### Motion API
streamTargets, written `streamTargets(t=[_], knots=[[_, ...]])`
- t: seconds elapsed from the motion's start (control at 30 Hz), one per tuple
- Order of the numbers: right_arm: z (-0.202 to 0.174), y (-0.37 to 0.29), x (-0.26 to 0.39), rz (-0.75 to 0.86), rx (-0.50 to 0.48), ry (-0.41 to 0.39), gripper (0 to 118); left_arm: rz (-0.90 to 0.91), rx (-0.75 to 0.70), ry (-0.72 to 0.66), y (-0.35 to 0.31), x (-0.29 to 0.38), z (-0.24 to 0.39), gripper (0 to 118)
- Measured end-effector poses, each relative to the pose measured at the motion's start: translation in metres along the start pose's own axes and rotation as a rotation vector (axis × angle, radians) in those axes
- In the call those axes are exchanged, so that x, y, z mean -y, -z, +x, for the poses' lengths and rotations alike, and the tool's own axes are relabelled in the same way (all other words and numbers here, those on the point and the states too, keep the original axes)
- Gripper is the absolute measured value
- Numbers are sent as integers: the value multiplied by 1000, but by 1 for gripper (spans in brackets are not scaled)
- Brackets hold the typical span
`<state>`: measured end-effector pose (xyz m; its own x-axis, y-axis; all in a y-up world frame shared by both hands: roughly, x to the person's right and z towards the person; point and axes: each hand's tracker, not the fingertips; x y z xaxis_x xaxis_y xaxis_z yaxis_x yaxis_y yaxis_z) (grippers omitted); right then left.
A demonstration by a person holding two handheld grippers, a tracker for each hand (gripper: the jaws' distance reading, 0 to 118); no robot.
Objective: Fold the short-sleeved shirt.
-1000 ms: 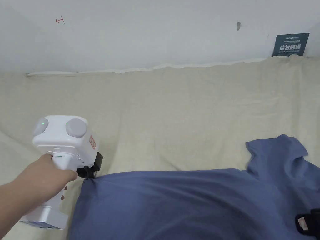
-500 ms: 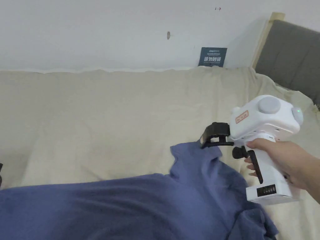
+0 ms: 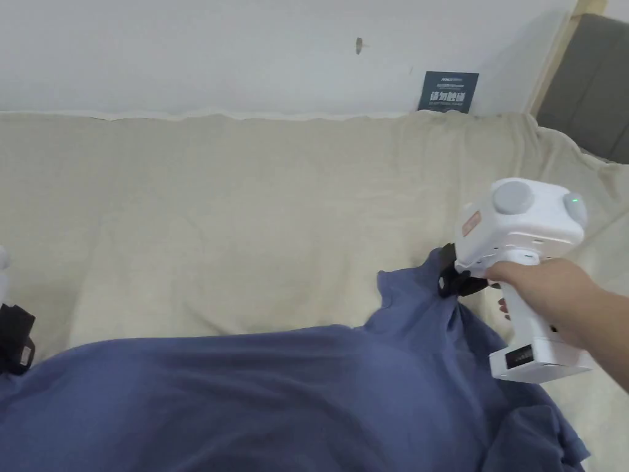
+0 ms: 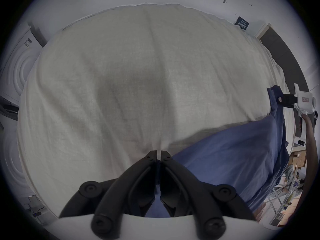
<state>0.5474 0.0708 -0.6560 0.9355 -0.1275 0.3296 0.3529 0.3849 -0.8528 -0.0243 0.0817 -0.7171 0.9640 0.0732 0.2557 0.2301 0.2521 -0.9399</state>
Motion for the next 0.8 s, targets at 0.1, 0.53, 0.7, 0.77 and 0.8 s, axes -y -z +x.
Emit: streamTargets(t=[0.1, 0.53, 0.7, 0.77, 0.8], knots=[[-4, -42, 2, 62, -26, 1, 2, 18, 17, -22, -6, 2, -3, 4], [37, -161, 80, 162, -208, 29, 2, 123, 91, -55, -86, 40, -5, 4], [42, -214, 142, 186, -261, 28, 2, 175, 151, -45, -133, 93, -4, 4], [50, -234, 167, 181, -278, 27, 2, 209, 173, -34, -149, 119, -5, 4], [54, -243, 183, 182, -280, 29, 2, 208, 177, -36, -154, 134, -6, 4]])
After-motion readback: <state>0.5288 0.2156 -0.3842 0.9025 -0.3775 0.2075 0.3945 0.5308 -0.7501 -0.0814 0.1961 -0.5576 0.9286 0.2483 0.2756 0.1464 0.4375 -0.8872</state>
